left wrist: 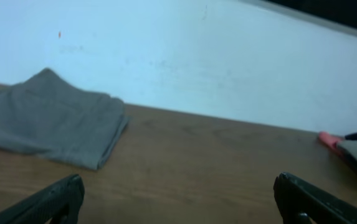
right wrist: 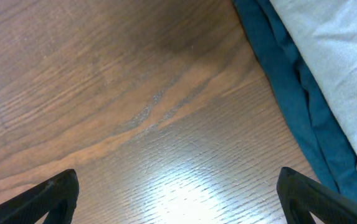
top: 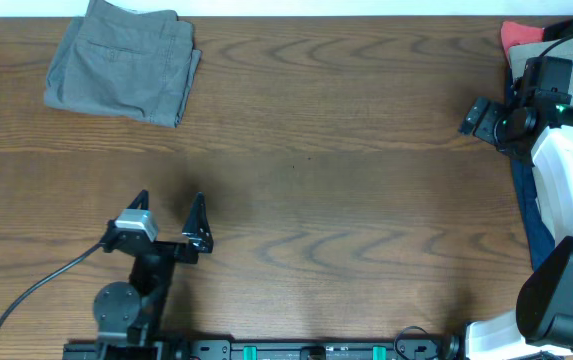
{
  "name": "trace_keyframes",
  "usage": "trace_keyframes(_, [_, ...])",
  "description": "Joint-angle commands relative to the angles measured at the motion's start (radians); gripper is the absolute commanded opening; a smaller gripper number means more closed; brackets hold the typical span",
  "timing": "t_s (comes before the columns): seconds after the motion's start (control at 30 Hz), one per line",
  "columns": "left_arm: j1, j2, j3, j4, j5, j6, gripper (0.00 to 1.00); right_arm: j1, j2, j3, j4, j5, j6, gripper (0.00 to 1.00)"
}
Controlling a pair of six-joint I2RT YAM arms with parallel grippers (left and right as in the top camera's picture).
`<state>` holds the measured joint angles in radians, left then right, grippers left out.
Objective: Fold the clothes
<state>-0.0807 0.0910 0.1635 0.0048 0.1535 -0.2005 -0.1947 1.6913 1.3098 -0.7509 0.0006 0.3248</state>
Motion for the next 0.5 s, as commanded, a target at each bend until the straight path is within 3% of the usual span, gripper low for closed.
trace_keyframes(0.0, [-0.001,-0.038,-0.093,0.078,-0.017,0.025,0.98,0.002,-0.001,0.015,-0.001,0.011,-0.008,0.99])
trace_keyframes(0.13, [-0.001,-0.073,-0.159,0.096,-0.035,0.024,0.98,0.002,-0.001,0.015,-0.001,0.011,-0.008,0.99])
trace_keyframes(0.47, [-0.001,-0.089,-0.159,-0.068,-0.06,0.032,0.98,0.002,-0.001,0.015,-0.001,0.011,-0.008,0.99])
